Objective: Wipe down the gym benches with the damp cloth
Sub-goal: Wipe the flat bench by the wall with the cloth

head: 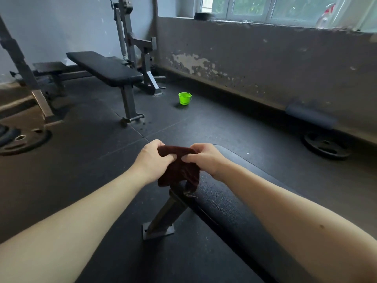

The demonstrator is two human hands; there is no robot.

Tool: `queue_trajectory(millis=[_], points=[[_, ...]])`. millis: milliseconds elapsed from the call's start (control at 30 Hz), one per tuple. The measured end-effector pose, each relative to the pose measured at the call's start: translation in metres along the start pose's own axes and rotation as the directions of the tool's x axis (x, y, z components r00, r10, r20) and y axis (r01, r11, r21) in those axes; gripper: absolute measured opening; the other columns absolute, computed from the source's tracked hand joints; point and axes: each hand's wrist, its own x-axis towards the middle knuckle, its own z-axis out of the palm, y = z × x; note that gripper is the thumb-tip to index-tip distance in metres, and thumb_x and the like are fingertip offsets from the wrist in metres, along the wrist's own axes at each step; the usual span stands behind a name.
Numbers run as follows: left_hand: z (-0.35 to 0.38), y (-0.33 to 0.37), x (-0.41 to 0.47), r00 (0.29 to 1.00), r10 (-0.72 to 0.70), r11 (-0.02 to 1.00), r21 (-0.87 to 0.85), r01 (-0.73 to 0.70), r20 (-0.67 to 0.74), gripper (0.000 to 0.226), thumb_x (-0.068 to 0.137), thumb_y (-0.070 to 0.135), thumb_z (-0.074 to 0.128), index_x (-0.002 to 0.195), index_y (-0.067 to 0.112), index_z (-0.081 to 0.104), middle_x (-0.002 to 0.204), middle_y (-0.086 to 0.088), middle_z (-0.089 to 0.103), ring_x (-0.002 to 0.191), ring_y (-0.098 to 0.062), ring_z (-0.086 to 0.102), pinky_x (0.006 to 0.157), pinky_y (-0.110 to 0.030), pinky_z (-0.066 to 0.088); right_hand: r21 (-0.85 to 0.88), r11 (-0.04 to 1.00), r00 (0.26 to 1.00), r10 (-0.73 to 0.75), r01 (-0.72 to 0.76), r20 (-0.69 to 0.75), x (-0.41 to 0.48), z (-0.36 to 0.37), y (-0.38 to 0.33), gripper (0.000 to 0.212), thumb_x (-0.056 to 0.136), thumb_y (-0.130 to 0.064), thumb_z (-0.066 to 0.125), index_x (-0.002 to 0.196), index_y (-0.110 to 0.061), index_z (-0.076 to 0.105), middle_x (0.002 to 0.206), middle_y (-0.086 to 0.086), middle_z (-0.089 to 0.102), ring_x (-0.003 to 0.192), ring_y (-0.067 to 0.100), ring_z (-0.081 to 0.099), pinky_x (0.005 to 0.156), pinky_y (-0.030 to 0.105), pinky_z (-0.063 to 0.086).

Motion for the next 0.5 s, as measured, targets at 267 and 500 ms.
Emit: queue_trajectory(millis=[267, 500], points=[[0.009, -0.028, 0.029, 0.995, 0.099, 0.993, -0.057, -0.099, -0.004, 0.024, 0.086, 0.029, 0.078, 0.099, 0.014, 0.065, 0.096, -0.001, 0.072, 0.091, -0.019, 0.067, 0.084, -0.034, 0.054, -0.241, 0.969, 0.988, 0.006, -0.044, -0.157, 0.015, 0.004, 0.032, 0.016, 0.084, 0.000, 0.065, 0.092, -0.009, 0.076, 0.067, 0.001, 0.062, 0.058, 0.014, 0.057, 0.058, 0.027, 0.049], [0.056, 0.002, 0.054, 0.987, 0.136, 0.983, -0.137, -0.123, 0.088, 0.026, 0.088, 0.031, 0.075, 0.103, 0.012, 0.065, 0.097, -0.001, 0.069, 0.091, -0.020, 0.066, 0.081, -0.033, 0.052, -0.161, 0.966, 0.895, 0.115, -0.202, -0.430, -0.002, -0.030, 0.047, 0.010, 0.087, -0.011, 0.073, 0.078, -0.015, 0.071, 0.075, 0.002, 0.065, 0.070, 0.018, 0.063, 0.064, 0.028, 0.054]])
